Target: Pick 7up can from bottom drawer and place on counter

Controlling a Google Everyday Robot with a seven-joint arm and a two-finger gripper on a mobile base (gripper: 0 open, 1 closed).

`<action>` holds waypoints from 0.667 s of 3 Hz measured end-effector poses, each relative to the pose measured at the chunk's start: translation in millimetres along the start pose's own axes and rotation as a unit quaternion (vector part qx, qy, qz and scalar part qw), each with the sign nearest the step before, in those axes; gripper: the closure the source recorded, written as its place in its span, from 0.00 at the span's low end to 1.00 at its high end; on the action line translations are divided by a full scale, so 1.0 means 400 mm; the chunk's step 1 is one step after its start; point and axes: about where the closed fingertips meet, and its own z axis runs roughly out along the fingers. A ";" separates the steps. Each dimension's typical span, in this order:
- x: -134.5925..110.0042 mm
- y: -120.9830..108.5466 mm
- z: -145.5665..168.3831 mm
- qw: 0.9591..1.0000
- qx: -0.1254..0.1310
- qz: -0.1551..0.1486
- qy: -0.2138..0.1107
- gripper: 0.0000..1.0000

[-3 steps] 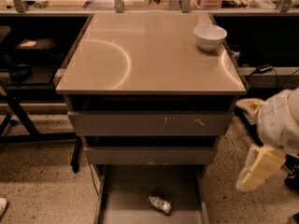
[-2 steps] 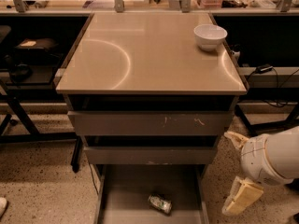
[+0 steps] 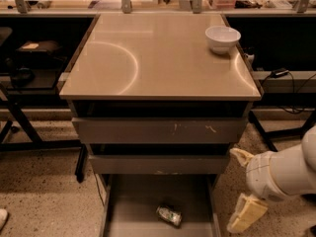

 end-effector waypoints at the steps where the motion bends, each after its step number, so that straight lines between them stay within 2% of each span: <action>1: 0.078 0.006 0.160 0.999 -0.013 0.016 -0.029 0.00; 2: 0.146 -0.026 0.310 0.997 0.007 0.023 -0.074 0.00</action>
Offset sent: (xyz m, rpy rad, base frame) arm 0.0548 -0.0091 -0.2376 0.2901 -0.0782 -0.0406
